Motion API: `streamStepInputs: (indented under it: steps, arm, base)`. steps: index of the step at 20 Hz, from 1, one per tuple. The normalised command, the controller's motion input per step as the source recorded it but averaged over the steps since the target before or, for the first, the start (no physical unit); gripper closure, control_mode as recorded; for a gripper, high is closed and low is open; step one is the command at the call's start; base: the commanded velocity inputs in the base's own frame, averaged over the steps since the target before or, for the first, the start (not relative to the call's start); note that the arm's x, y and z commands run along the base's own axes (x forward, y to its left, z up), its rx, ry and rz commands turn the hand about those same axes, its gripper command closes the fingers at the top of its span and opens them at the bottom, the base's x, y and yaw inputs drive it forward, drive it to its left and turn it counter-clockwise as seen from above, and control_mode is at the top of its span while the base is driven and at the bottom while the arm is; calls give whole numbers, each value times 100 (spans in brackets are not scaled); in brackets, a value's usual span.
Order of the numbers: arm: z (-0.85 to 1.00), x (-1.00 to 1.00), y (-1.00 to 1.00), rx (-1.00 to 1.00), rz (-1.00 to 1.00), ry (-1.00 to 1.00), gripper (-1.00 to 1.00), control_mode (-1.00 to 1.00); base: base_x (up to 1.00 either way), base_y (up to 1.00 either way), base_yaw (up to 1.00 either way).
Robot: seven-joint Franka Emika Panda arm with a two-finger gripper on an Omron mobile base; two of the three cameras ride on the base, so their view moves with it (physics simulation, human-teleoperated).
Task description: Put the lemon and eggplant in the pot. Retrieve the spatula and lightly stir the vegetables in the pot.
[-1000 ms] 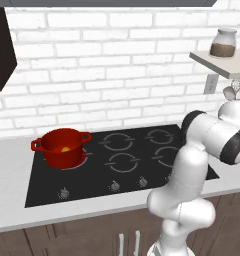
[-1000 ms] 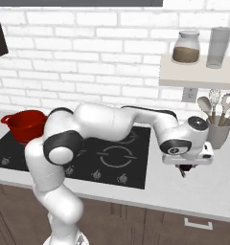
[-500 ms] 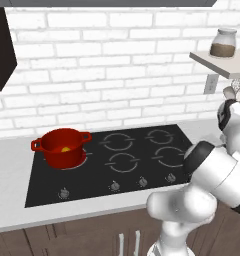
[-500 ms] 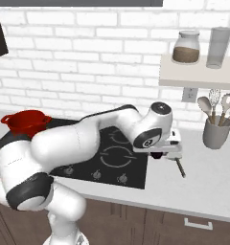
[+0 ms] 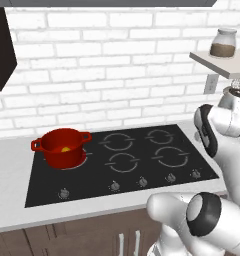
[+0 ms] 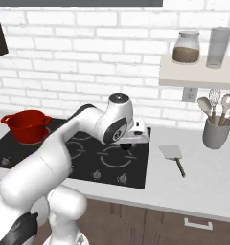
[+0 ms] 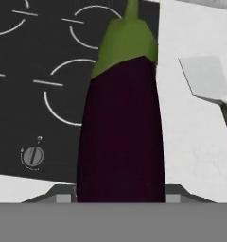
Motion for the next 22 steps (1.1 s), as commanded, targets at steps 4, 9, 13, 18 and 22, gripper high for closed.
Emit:
streamStepInputs:
  steps: [4,9,13,18,22]
  arm:
    - [24,8,100,0,0,3,100,-100]
    - [29,10,100,0,0,2,100,-100]
    - [29,21,100,0,0,3,100,-100]
    - [22,22,100,0,0,3,100,-100]
    - [9,26,100,0,0,3,100,-100]
  base:
    - [0,0,0]
    - [0,0,0]
    - [0,0,0]
    - [0,0,0]
    - [0,0,0]
